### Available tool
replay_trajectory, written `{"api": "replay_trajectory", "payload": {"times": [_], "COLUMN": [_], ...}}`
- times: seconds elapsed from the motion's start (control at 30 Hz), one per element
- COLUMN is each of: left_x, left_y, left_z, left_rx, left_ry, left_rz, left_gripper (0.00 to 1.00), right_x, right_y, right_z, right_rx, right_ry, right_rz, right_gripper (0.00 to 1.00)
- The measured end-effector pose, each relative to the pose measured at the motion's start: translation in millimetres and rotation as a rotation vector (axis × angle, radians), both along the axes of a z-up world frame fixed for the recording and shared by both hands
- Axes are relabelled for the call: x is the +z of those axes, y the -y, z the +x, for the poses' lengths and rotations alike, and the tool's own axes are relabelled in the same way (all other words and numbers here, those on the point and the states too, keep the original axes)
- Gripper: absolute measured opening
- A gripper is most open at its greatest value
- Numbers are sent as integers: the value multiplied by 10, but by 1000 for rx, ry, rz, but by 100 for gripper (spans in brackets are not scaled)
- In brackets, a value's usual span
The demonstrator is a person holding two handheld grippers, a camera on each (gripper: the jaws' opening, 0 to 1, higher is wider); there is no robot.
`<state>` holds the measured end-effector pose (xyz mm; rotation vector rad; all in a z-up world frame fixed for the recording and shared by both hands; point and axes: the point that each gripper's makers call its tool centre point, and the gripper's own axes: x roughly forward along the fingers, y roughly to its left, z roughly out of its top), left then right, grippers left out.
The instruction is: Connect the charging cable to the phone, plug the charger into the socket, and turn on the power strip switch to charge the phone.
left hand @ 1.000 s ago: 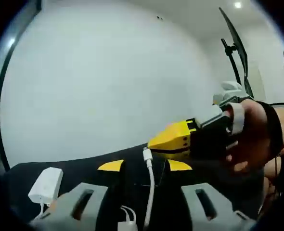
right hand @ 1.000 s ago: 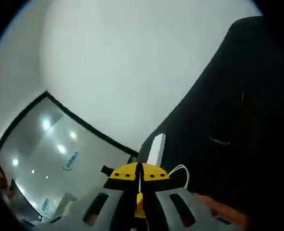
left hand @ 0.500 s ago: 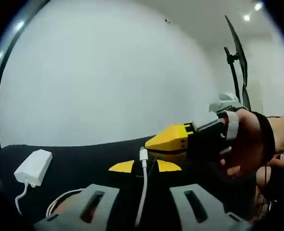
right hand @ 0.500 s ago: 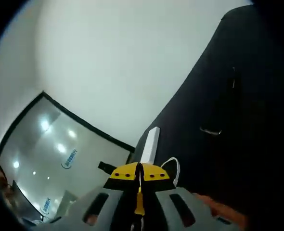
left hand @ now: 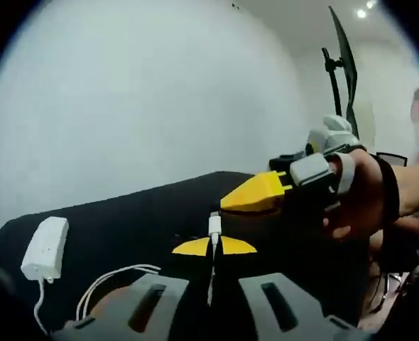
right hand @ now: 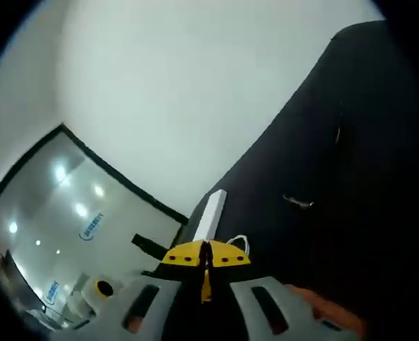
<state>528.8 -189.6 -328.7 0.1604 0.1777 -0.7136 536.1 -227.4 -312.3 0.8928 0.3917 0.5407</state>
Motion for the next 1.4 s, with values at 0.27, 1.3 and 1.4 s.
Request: {"api": "replay_trajectory", "payload": {"times": [0.27, 1.3, 1.4], "left_x": [-81, -842, -842], "left_y": [-108, 307, 321], "left_z": [300, 882, 892], "left_rx": [-74, -155, -150], "left_ry": [-67, -242, -255], "left_rz": [199, 435, 440], "left_gripper": [0, 0, 0], "right_x": [180, -364, -408], "right_y": [567, 1458, 1306], "right_z": [323, 1821, 1788], "right_rx": [-61, 74, 156], "right_ry": [210, 402, 411], "right_rz": [-182, -491, -482], "right_gripper": [14, 52, 59]}}
